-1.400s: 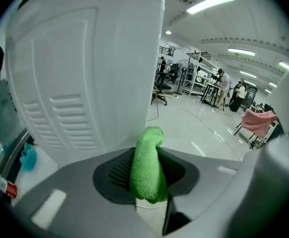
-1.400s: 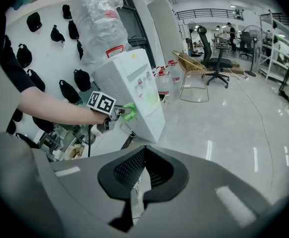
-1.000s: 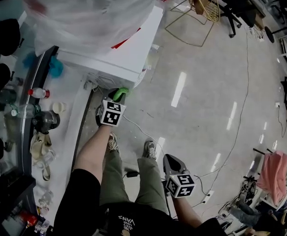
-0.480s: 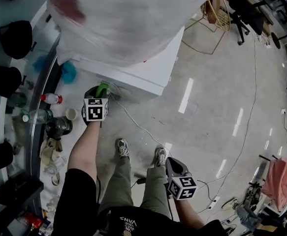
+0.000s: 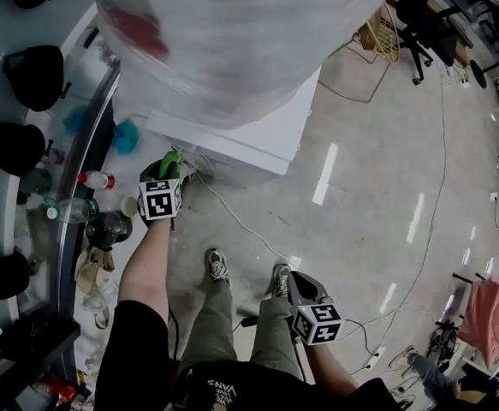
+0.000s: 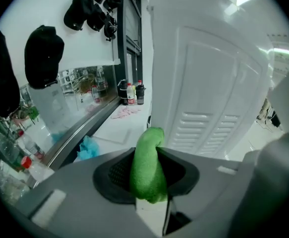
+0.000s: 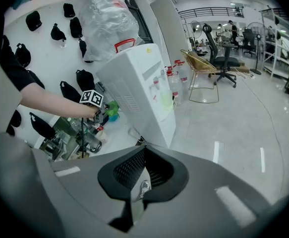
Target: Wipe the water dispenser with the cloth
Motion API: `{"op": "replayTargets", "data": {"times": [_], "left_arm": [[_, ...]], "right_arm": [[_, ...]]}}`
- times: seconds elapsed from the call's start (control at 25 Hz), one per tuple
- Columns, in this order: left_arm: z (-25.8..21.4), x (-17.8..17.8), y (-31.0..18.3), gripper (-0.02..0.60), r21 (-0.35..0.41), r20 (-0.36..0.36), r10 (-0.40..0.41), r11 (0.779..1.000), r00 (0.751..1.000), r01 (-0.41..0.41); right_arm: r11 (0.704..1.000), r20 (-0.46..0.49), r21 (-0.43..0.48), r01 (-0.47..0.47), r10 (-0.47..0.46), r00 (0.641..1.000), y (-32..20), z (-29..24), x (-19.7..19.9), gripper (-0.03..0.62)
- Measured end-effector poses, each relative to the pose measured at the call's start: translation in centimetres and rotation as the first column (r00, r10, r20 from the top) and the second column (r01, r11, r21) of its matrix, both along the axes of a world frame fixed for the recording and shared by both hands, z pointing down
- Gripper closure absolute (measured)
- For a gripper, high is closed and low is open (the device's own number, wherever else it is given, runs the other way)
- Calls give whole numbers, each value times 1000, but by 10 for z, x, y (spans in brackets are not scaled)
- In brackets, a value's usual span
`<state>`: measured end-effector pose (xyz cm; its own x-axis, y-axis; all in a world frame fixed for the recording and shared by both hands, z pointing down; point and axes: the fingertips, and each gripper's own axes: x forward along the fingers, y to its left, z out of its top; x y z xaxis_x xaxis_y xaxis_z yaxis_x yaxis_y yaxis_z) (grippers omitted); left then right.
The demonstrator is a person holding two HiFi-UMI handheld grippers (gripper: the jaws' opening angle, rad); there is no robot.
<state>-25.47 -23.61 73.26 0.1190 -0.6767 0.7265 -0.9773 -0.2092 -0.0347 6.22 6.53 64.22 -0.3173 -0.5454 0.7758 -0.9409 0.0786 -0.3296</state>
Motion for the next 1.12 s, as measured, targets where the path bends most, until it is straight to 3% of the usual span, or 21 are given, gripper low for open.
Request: {"op": "replayTargets", "data": {"times": [0.28,0.44,0.92,1.12], "left_arm": [[-24,22,41,469,5,-26,19,1000,999,-19],[-52,51,72,469,45,-45,73,996,996,-71],[-164,136,167,469,172,-150,78,984,986,-52],[-210,171,205,469,236,-160,114,969,980,-74]], "right_arm": [[998,9,39,44,-44,999,-3,-22,9,589],[994,7,74,85,-85,996,-6,-38,22,589],[959,-2,234,159,-163,987,-16,-103,69,589],[947,85,289,137,-168,982,-9,-136,80,589]]}}
